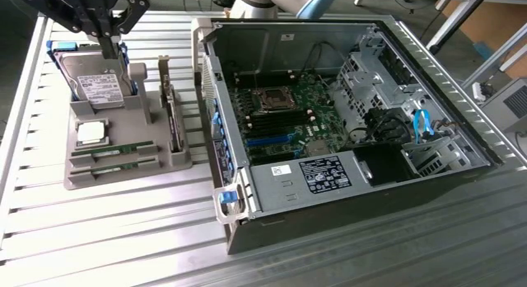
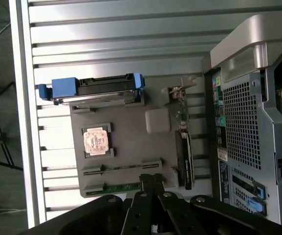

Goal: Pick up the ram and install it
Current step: 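Reach for the ram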

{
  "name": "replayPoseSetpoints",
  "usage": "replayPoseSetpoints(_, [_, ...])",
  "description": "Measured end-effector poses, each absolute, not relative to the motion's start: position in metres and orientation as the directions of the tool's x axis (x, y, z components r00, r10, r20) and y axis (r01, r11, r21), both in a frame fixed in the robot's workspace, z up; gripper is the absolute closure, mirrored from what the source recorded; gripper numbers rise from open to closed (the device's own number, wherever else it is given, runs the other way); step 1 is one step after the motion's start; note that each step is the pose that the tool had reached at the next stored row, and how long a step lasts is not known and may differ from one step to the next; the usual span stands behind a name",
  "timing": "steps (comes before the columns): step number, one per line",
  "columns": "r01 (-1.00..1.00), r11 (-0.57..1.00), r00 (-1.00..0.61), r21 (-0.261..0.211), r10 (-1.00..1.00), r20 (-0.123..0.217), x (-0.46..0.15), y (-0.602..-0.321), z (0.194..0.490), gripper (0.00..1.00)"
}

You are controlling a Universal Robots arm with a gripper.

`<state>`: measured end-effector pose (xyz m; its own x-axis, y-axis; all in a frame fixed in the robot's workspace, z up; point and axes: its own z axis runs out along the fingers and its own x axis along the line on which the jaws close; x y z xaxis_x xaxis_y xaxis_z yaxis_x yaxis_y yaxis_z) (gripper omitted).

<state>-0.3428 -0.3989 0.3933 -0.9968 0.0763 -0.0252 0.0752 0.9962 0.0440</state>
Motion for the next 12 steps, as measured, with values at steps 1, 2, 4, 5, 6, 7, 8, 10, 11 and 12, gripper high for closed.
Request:
replayPoseSetpoints(1, [0.075,0.996,-0.997,0.044,0.076,-0.025,-0.3436,-0.3989,0.3933,0.89])
replayPoseSetpoints(2, [0.075,0.996,-0.997,0.044,0.076,-0.025,-0.3436,-0.3989,0.3933,0.89])
replayPoseSetpoints(4, [0.075,0.996,-0.997,0.044,0.076,-0.025,-0.3436,-0.3989,0.3933,0.89])
replayPoseSetpoints(5, [0.075,0.996,-0.997,0.044,0.076,-0.025,-0.3437,-0.3991,0.3933,0.89])
replayPoseSetpoints(6, [0.075,0.996,-0.997,0.044,0.076,-0.025,-0.3438,-0.3996,0.3933,0.89])
replayPoseSetpoints(7, [0.075,0.996,-0.997,0.044,0.076,-0.025,-0.3438,-0.4003,0.3933,0.89])
replayPoseSetpoints(8, [0.075,0.996,-0.997,0.044,0.076,-0.025,-0.3437,-0.4009,0.3933,0.89])
replayPoseSetpoints(10, [0.075,0.996,-0.997,0.044,0.076,-0.025,-0.3437,-0.4041,0.3933,0.89])
replayPoseSetpoints(11, [0.075,0.996,-0.997,0.044,0.076,-0.025,-0.3437,-0.4054,0.3932,0.89])
replayPoseSetpoints(12, [0.075,0.996,-0.997,0.044,0.076,-0.025,-0.3437,-0.4070,0.3932,0.89])
